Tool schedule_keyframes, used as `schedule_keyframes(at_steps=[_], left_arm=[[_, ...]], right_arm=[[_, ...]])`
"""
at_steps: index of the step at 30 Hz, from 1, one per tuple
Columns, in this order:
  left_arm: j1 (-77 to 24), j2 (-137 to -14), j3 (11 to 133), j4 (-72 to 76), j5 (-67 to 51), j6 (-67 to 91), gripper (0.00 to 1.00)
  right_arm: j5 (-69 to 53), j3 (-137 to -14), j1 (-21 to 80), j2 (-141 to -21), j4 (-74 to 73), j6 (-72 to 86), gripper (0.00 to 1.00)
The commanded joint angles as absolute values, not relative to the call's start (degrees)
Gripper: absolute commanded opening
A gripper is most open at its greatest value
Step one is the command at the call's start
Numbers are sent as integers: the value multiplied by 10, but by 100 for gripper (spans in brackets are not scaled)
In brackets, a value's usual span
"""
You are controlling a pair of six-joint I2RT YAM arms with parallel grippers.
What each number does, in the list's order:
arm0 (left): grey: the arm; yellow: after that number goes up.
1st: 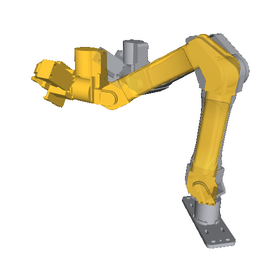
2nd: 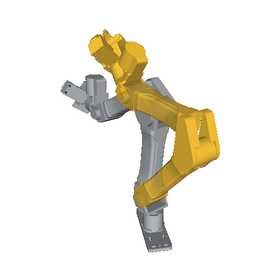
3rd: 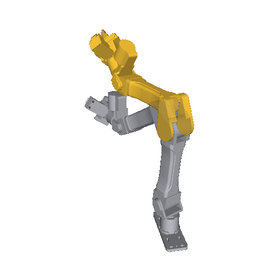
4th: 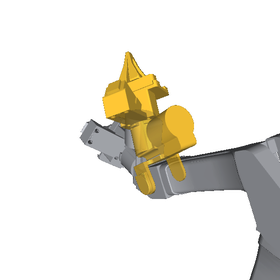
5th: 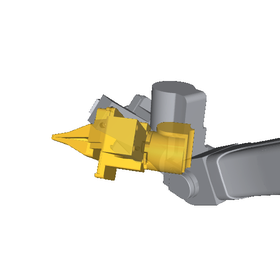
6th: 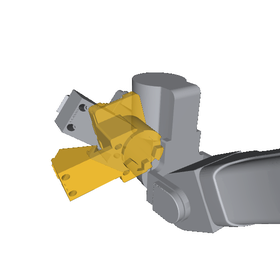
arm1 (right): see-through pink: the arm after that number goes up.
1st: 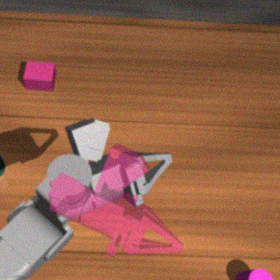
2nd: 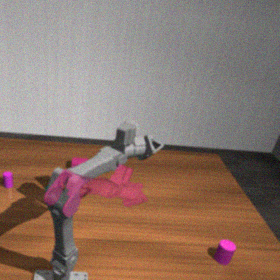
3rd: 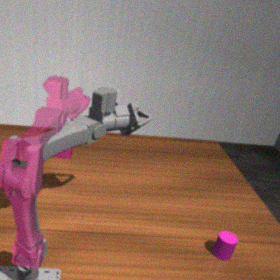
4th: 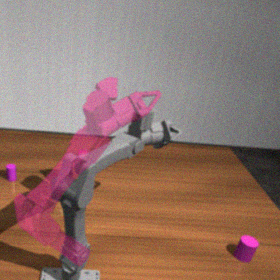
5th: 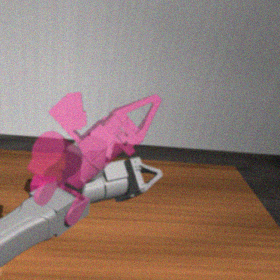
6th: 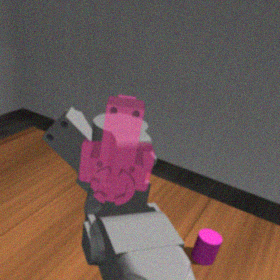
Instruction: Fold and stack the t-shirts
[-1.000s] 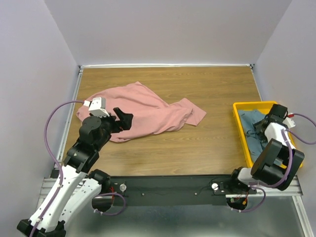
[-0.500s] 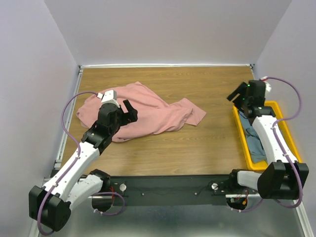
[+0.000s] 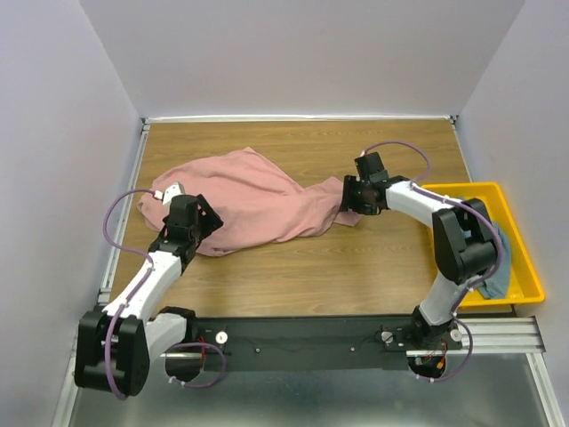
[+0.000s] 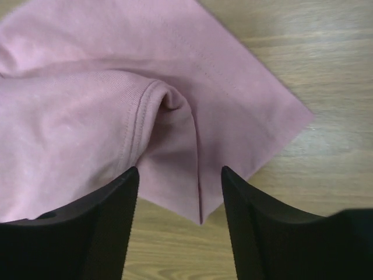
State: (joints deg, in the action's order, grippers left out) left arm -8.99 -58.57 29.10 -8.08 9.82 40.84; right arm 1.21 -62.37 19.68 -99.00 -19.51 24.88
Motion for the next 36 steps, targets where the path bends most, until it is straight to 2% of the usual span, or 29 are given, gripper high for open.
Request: schedule_keyframes(at_steps=[1, 3, 4, 8, 12, 16, 18, 22, 23, 26, 27, 28, 33, 36], left_arm=[[-73, -630, 287, -40, 97, 416, 80], [-61, -672, 299, -32, 98, 404, 77], [-57, -689, 306, -25, 101, 389, 72], [-35, -811, 376, -20, 119, 355, 64], [-34, -926, 475, -35, 105, 317, 51], [-35, -1028, 580, -49, 84, 293, 43], [-40, -1078, 646, -59, 70, 278, 43], [-77, -1144, 775, -80, 62, 231, 43], [-88, -1153, 825, -83, 63, 219, 43], [-147, -1163, 893, -88, 82, 170, 54], [-154, -1154, 899, -88, 86, 162, 54], [-159, -1144, 898, -78, 87, 157, 58], [-160, -993, 779, -31, 104, 192, 74], [-159, -900, 702, -54, 117, 223, 83]], right_arm=[[6, -640, 209, -1036, -185, 227, 64], [11, -633, 209, -1055, -186, 217, 63], [10, -621, 209, -1058, -187, 213, 57], [-30, -561, 214, -1039, -206, 213, 51], [-69, -492, 257, -985, -250, 219, 32], [-119, -442, 337, -951, -287, 221, 22], [-150, -431, 382, -930, -299, 226, 16], [-165, -454, 453, -913, -330, 210, 12], [-171, -464, 461, -915, -337, 205, 12], [-177, -501, 479, -913, -377, 187, 20], [-178, -511, 479, -913, -384, 179, 22], [-178, -524, 479, -902, -388, 173, 30], [-93, -615, 478, -876, -407, 164, 58], [-45, -649, 446, -882, -402, 156, 59]])
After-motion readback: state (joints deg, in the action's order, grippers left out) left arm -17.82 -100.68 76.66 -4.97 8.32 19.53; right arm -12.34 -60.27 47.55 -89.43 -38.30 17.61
